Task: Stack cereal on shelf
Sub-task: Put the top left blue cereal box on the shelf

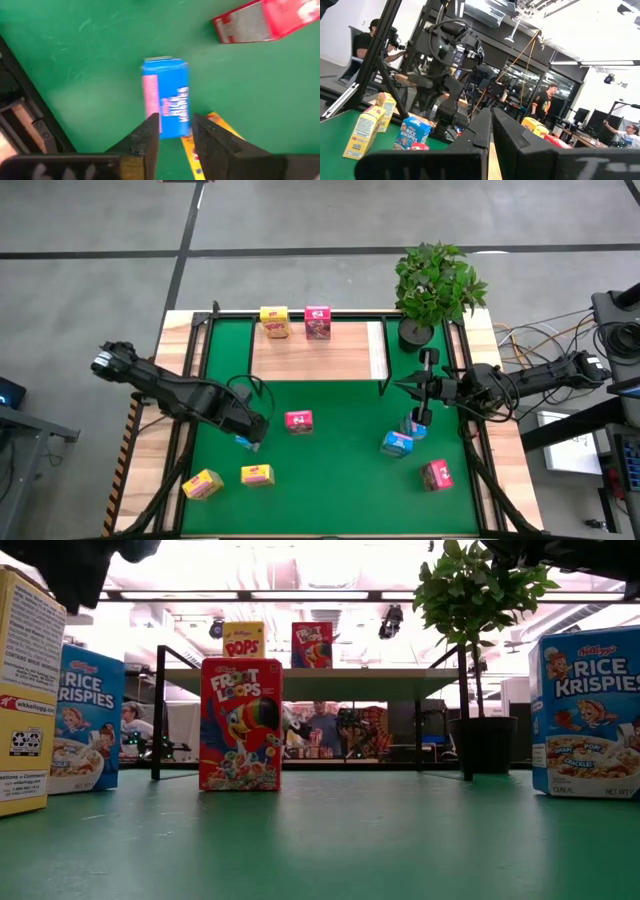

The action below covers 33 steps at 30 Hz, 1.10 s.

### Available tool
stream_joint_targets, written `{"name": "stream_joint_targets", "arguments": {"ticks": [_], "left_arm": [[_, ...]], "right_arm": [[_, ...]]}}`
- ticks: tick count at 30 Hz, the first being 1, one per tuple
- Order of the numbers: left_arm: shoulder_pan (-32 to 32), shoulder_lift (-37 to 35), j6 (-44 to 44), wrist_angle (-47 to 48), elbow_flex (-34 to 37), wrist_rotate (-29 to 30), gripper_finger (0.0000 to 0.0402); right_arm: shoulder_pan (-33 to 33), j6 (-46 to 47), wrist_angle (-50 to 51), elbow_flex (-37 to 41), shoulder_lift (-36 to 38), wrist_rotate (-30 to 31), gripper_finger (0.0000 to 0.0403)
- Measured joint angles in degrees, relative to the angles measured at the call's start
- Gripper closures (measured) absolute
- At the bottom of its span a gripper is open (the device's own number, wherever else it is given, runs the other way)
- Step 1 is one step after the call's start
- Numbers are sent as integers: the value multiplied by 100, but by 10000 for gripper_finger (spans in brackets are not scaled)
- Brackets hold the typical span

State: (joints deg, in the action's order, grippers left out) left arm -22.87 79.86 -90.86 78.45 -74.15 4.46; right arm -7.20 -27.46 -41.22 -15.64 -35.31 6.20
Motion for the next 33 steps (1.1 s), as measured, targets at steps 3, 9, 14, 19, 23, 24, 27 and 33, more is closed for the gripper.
{"name": "stream_joint_targets", "arguments": {"ticks": [3,9,14,19,23,24,27,33], "left_arm": [[-2,129,28,2,80,-110,258],[4,272,36,-44,218,-235,172],[7,271,40,-319,504,-229,134],[9,255,104,-634,705,-215,131],[9,255,104,-815,913,-213,139],[9,255,104,-851,942,-213,142],[11,255,151,-911,961,-213,156],[24,255,194,-917,961,-212,191]], "right_arm": [[0,0,1,0,-1,0,394],[0,0,1,0,0,0,394],[0,0,1,0,0,0,394],[0,0,1,0,-2,0,394],[0,-2,1,-1,0,1,394],[0,-2,1,-1,0,2,394],[-2,-3,-1,-2,-1,0,394],[0,-2,-1,-2,-2,1,394]]}}
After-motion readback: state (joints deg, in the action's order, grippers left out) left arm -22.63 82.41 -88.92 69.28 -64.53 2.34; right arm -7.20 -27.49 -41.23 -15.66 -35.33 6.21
